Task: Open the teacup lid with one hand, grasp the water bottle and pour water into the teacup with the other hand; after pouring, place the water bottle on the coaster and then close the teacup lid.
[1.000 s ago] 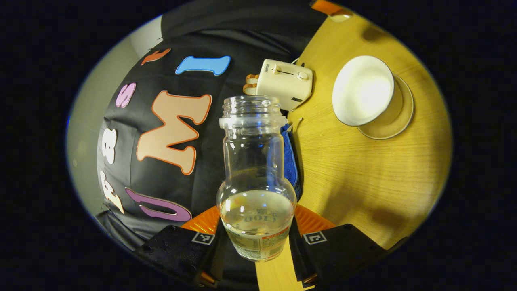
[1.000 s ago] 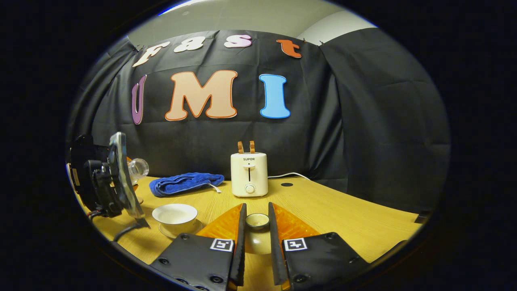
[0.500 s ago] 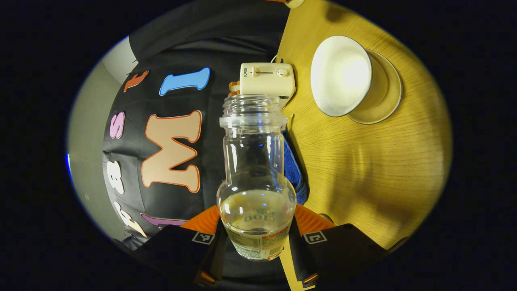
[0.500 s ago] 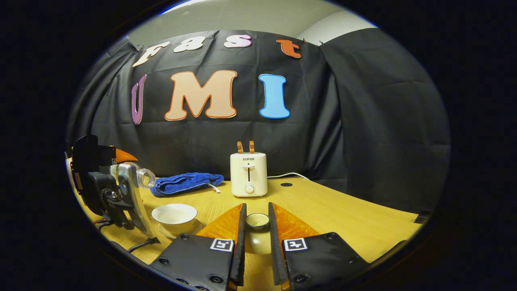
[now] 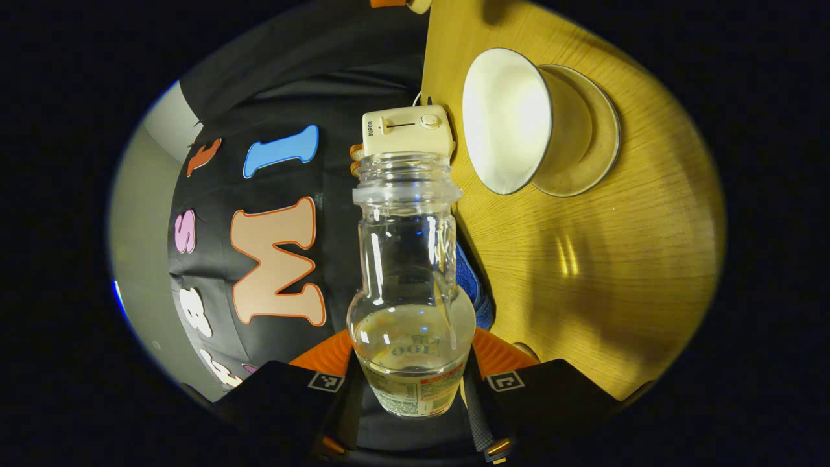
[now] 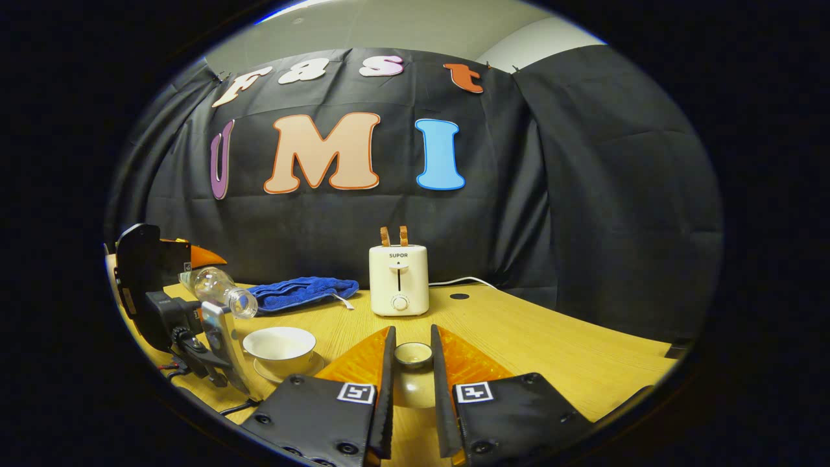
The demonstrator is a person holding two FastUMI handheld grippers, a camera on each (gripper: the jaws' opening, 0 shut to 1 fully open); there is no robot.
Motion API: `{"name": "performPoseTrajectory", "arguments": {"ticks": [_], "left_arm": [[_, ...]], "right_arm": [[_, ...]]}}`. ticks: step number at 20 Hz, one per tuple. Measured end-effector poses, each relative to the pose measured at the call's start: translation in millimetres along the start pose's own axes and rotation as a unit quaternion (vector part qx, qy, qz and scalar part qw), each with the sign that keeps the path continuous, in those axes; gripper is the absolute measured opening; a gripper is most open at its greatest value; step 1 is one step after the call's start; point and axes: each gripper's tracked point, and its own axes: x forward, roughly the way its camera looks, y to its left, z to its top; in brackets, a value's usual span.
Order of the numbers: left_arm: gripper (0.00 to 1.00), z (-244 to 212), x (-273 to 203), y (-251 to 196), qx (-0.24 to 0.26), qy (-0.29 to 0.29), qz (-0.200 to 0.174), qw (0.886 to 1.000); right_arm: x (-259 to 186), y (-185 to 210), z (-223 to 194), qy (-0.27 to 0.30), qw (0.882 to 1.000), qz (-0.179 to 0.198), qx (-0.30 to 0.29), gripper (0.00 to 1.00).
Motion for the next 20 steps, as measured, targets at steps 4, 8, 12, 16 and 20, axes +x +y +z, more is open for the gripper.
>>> {"name": "performPoseTrajectory", "arguments": {"ticks": [4,8,12,16,20], "left_arm": [[0.64,0.2,-2.4,4.1,0.024,0.002,0.006,1.000],[0.64,3.1,-2.4,9.8,0.048,0.000,0.013,0.999],[0.64,3.3,-2.1,13.7,0.063,-0.001,0.012,0.998],[0.64,2.4,0.0,19.0,0.083,0.002,0.013,0.996],[0.64,1.4,0.2,28.1,0.109,0.005,0.020,0.994]], "right_arm": [[0.1,0.4,-0.1,0.000,1.000,0.000,0.000,0.31],[0.2,0.1,0.3,0.000,1.000,0.000,0.000,0.31],[0.4,-0.2,0.1,0.001,1.000,0.000,0.000,0.31],[0.0,-0.1,0.6,0.000,1.000,0.000,0.000,0.31],[0.2,-0.3,0.5,0.000,1.000,0.000,0.000,0.31]]}}
